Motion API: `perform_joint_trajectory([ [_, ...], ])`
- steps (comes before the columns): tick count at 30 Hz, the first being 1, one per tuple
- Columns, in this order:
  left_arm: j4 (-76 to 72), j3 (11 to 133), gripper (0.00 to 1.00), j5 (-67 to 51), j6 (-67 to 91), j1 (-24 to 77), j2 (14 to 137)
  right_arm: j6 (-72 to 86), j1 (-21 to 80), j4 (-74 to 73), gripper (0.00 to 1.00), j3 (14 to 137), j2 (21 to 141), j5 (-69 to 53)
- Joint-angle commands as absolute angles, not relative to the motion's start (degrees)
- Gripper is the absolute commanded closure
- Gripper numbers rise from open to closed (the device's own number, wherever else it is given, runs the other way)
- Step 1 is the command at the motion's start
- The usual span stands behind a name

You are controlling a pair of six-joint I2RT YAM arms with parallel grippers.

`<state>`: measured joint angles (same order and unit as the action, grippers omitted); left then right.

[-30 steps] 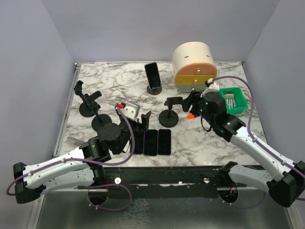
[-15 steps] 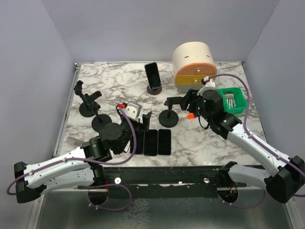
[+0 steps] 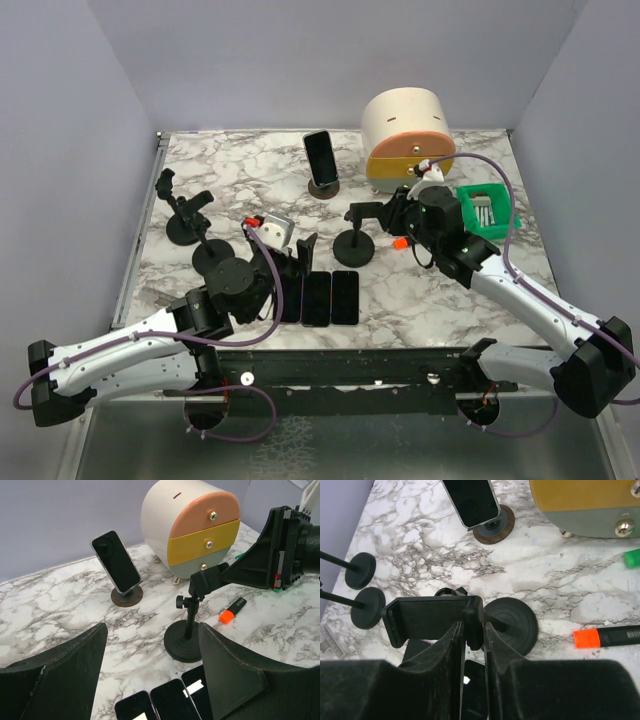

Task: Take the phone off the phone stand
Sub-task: Pick up the phone stand at the center of the board.

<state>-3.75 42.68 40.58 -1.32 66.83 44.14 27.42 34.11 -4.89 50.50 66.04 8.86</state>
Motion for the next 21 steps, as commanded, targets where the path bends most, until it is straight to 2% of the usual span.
perform_joint_trajectory([
  [1, -3.87, 42.19, 0.26, 41.25, -1.04, 66.64, 42.75, 25.24, 33.84, -4.10, 0.83, 52.29, 66.00, 7.06],
  [3, -3.98, 42.10, 0.26, 41.37, -1.05, 66.64, 42.33, 24.61, 33.84, -4.66, 0.98, 53.41, 65.62, 6.59],
  [4, -4.00, 42.11, 0.26, 41.43, -0.92, 66.69, 42.18, 24.24, 33.84, -5.04, 0.99, 54.10, 65.45, 6.11],
  [21, -8.12, 39.34, 0.27, 48.70, -2.18, 66.65, 33.40, 20.51, 35.42, -6.87, 1.00, 72.09, 72.95, -12.05],
])
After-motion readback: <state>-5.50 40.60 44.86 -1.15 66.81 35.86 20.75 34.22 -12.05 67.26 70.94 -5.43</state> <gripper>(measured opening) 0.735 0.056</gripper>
